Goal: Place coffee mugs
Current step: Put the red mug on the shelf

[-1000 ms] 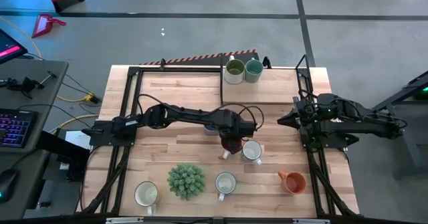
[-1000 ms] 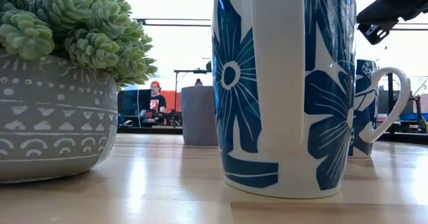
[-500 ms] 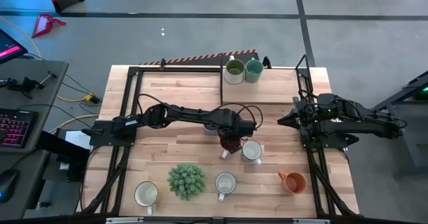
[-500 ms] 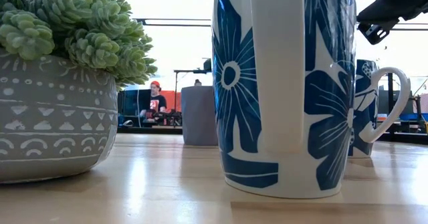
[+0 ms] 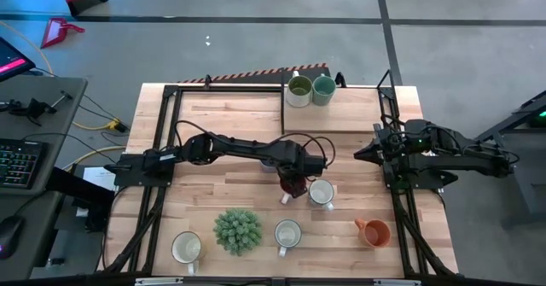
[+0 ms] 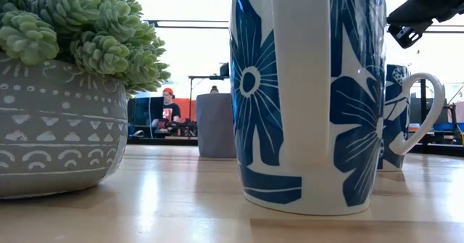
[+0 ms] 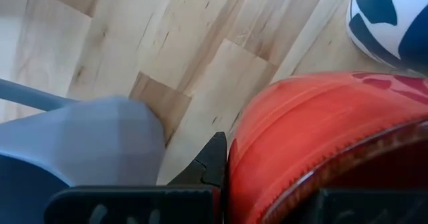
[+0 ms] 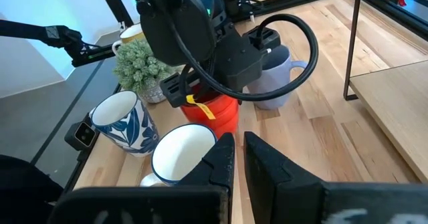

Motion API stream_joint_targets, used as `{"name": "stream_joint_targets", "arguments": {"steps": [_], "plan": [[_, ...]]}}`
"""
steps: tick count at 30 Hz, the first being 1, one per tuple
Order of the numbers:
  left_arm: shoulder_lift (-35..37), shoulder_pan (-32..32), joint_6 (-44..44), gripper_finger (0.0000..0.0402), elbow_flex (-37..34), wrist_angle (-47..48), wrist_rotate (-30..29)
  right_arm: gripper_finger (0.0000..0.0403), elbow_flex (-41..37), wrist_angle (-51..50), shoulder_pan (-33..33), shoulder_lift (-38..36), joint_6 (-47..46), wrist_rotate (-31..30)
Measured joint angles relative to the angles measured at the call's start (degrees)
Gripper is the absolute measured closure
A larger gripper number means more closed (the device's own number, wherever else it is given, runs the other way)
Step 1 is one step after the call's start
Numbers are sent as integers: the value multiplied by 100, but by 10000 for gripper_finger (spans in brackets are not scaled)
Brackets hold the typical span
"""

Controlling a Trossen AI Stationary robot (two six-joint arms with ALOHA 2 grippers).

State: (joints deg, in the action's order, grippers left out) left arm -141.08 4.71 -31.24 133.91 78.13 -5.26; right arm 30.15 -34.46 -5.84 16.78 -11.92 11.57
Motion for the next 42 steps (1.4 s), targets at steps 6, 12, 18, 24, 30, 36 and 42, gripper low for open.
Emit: {"name": "stream_joint_targets", "arguments": {"steps": [6, 12, 18, 24, 30, 36, 42], "plan": [[0, 28, -1, 387, 0, 0, -13, 387, 0, 3, 0, 0, 0, 42], [2, 47, -14, 387, 0, -18, 6, 387, 0, 13, 1, 0, 2, 61], [2, 57, 75, 387, 0, -39, 10, 387, 0, 20, -1, 0, 2, 83], [-135, 77, 58, 387, 4, -92, 216, 387, 0, 22, 0, 0, 2, 86], [-181, 160, -44, 387, 4, -199, 179, 387, 0, 35, 0, 2, 2, 129], [-192, 148, 10, 385, 4, -208, 156, 387, 0, 35, -1, 2, -28, 210], [-251, 151, -15, 343, 7, -213, 151, 387, 0, 35, 0, 2, -109, 256]]}}
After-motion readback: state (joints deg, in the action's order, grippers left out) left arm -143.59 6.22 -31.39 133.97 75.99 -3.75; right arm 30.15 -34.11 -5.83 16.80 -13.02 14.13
